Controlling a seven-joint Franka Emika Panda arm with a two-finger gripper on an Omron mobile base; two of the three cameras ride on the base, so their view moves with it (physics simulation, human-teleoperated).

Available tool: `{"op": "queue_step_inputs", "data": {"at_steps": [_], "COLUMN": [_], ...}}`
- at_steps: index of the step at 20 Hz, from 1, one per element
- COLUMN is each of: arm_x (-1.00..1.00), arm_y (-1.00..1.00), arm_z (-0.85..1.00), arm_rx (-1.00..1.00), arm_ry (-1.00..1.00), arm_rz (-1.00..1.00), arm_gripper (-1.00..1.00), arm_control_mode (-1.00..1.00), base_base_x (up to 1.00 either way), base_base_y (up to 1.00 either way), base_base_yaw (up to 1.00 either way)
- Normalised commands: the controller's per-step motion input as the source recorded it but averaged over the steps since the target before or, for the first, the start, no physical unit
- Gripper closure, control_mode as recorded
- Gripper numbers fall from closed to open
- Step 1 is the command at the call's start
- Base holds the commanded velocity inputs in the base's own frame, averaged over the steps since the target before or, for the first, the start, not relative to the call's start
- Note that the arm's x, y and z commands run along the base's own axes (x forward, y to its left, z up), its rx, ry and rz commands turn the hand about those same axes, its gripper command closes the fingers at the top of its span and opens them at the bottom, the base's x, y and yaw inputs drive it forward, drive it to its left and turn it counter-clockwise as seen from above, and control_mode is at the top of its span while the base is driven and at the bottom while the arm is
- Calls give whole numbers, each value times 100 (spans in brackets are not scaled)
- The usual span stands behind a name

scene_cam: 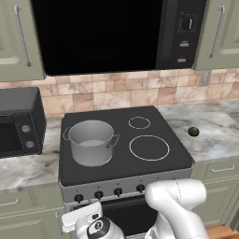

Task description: Turn on the burner for the pot on the stove. Wait thirty seconds for the pot to heat up. Then add the squash to the pot.

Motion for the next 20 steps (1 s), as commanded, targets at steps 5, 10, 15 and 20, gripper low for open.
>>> {"op": "queue_step_inputs", "data": {"at_steps": [5, 10, 15, 20], "arm_x": [0, 4, 23, 38], "arm_y": [13, 6, 0, 0], "arm_z": [0, 0, 0, 0], "arm_rx": [0, 0, 0, 0], "arm_ry": [-9, -3, 0, 1], "arm_rz": [0, 0, 0, 0], "arm_gripper": [-100, -100, -100, -100], "arm_control_mode": [-100, -100, -100, -100], "base_base_x": [0, 0, 0, 0], "base_base_y": [0, 0, 0, 0], "base_base_yaw": [0, 0, 0, 0]}}
